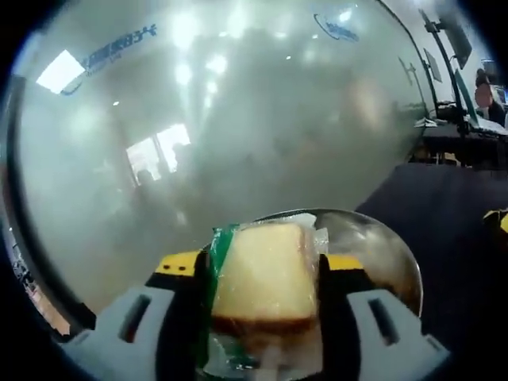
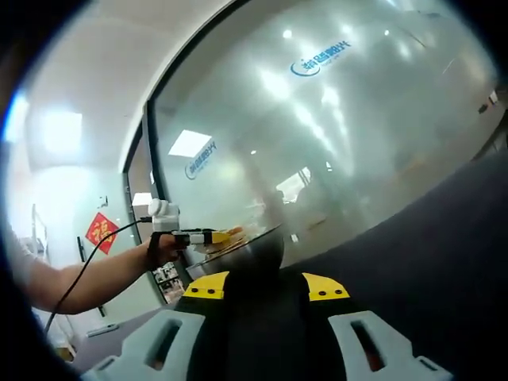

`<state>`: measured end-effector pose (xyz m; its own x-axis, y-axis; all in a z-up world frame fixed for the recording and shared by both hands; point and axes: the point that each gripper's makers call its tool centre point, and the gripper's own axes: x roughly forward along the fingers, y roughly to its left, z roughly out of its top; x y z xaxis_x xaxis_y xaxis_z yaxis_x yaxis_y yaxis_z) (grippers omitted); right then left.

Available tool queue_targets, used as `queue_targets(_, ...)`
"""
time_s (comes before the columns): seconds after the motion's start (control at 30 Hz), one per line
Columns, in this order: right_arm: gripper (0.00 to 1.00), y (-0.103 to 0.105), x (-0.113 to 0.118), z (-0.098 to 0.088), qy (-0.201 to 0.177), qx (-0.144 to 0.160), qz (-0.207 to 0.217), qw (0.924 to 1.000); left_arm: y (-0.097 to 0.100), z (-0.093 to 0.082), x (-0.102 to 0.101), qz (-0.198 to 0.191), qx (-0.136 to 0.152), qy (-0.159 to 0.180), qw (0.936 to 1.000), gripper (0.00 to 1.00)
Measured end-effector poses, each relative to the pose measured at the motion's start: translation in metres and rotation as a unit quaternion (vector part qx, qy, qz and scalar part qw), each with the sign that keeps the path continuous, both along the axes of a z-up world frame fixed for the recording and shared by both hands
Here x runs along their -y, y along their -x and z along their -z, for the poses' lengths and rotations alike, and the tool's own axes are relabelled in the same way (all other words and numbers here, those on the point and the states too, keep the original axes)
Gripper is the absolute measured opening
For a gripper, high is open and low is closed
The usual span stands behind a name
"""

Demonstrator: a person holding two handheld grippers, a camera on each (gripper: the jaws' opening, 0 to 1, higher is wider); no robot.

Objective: Pick up the bread from the bowl and place it onto the table

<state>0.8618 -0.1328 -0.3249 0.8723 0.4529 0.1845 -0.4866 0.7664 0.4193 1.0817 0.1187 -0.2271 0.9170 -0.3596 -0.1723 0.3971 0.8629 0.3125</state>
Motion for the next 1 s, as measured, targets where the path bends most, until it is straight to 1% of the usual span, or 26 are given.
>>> queue_targets(0.03, 0.3, 0.001, 0.0, 0.0, 0.0, 0.0, 0.0, 1.0, 0.004, -0.005, 0.0, 0.004, 0.009, 0.007, 0.9999, 0.59)
queue_targets(0.07, 0.3, 0.0, 0.0, 0.0, -0.001, -0.001, -0.001, 1.0, 0.004, -0.007, 0.001, 0.009, 0.014, 0.012, 0.9998, 0.64)
queue_targets(0.13, 0.3, -0.001, 0.0, 0.001, -0.001, -0.002, 0.0, 1.0, 0.006, -0.008, 0.002, 0.022, 0.007, 0.014, 0.9996, 0.72)
queue_targets(0.2, 0.3, -0.001, 0.001, 0.001, -0.003, -0.003, 0.0, 1.0, 0.007, 0.003, 0.002, 0.017, -0.036, 0.017, 0.9991, 0.73)
queue_targets(0.23, 0.3, -0.001, 0.001, 0.001, -0.004, -0.003, 0.0, 1.0, 0.005, 0.012, -0.001, 0.01, -0.064, 0.012, 0.9978, 0.73)
queue_targets(0.27, 0.3, -0.001, 0.001, 0.001, -0.005, -0.003, 0.0, 1.0, 0.003, 0.02, -0.005, -0.001, -0.085, -0.001, 0.9964, 0.71)
queue_targets(0.3, 0.3, -0.002, 0.002, 0.001, -0.006, -0.004, 0.0, 1.0, 0.001, 0.025, -0.009, -0.008, -0.092, -0.01, 0.9957, 0.7)
queue_targets(0.33, 0.3, -0.002, 0.003, 0.001, -0.008, -0.005, 0.0, 1.0, -0.002, 0.026, -0.01, -0.007, -0.085, -0.008, 0.9963, 0.69)
queue_targets(0.37, 0.3, -0.002, 0.003, 0.001, -0.01, -0.005, 0.0, 0.9999, 0.002, 0.029, -0.012, -0.011, -0.088, -0.002, 0.9961, 0.68)
queue_targets(0.43, 0.3, -0.002, 0.003, 0.001, -0.014, -0.007, 0.0, 0.9999, 0.002, 0.032, -0.014, -0.016, -0.098, 0.016, 0.995, 0.65)
queue_targets(0.47, 0.3, -0.002, 0.004, 0.0, -0.014, -0.007, 0.0, 0.9999, 0.002, 0.033, -0.014, -0.016, -0.097, 0.015, 0.995, 0.63)
queue_targets(0.53, 0.3, -0.002, 0.004, 0.0, -0.016, -0.007, 0.0, 0.9998, 0.002, 0.033, -0.014, -0.017, -0.097, 0.016, 0.995, 0.62)
queue_targets(0.67, 0.3, -0.002, 0.004, 0.0, -0.018, -0.007, 0.001, 0.9998, 0.002, 0.033, -0.013, -0.017, -0.109, 0.011, 0.9938, 0.59)
queue_targets(0.87, 0.3, -0.002, 0.005, 0.0, -0.021, -0.008, 0.003, 0.9998, 0.004, 0.034, -0.013, -0.02, -0.108, 0.006, 0.9939, 0.54)
queue_targets(1.0, 0.3, -0.003, 0.006, 0.0, -0.021, -0.009, 0.003, 0.9997, 0.006, 0.032, -0.014, -0.024, -0.101, 0.002, 0.9946, 0.51)
